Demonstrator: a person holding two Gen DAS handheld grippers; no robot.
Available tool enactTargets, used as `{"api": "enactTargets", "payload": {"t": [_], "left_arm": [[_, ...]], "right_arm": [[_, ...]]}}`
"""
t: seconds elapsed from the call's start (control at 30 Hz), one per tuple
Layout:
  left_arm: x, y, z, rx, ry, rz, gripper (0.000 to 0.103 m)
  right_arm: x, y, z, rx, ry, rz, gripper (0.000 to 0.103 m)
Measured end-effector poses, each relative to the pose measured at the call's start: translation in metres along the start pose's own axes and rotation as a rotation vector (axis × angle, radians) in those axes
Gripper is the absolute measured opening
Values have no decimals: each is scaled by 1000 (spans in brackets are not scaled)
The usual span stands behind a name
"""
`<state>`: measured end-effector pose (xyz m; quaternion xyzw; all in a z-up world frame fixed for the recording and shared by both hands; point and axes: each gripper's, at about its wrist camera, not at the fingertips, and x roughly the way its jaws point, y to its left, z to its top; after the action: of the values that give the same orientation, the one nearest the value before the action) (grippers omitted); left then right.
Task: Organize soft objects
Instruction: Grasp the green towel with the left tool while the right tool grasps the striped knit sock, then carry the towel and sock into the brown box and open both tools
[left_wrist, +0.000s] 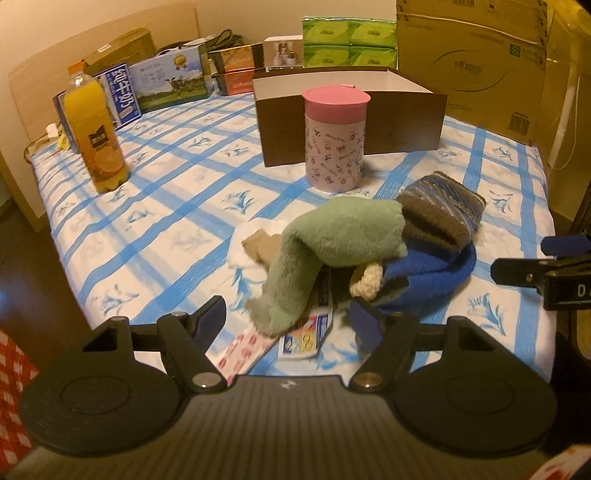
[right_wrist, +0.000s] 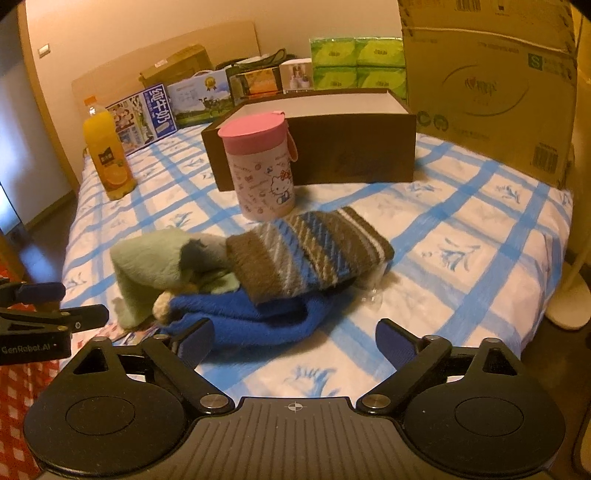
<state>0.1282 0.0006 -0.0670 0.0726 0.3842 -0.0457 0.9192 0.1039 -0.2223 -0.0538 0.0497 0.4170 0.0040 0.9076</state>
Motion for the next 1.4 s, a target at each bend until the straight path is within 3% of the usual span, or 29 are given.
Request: {"api": "enactTargets", "payload": {"t": [0.57,0.7,0.9,1.4], "left_arm": [[54,-1,17,40,4,-25,52],[61,-1,18,38,9,-37,42],[61,-3,18,51,-2,-48,11],[3,-3,50,10,-101,-84,6]], "right_arm": [[67,22,23,-92,-12,-40,85],[74,21,20,-111,6,-56,63],[68,11,18,-126,-15,-66,29],[11,-7,50,-89,-166,-22,22]]}}
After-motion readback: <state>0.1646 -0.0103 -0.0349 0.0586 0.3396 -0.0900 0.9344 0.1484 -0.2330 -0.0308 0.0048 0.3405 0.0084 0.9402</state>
